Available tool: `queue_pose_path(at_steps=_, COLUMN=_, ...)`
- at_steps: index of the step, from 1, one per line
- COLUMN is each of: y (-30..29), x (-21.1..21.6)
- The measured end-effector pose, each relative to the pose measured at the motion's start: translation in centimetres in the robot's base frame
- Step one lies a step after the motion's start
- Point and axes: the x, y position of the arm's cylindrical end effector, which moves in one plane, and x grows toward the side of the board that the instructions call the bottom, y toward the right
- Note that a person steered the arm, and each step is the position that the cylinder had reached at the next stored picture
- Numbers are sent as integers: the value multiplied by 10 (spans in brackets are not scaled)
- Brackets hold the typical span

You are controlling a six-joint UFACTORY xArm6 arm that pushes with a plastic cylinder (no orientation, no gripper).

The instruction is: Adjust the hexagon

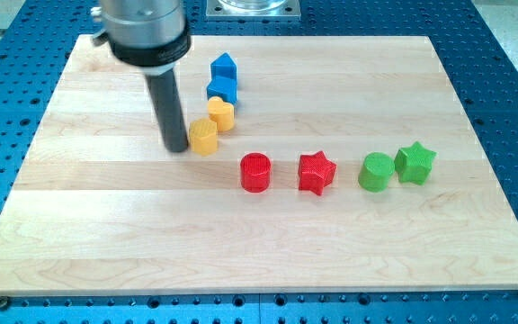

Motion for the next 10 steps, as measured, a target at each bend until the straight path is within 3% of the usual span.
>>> queue_pose_path(at_steps=1, y=30, x=-1)
queue_pose_path(at_steps=2, y=-3, x=9)
queue_pose_path(at_steps=3, y=-20, x=95)
queue_pose_path(at_steps=5, y=89, x=57)
queue_pose_path(at_steps=7, y=142, x=8)
queue_pose_path(at_steps=9, y=84, x=19)
queue_pose_path(at_steps=10, y=84, x=21)
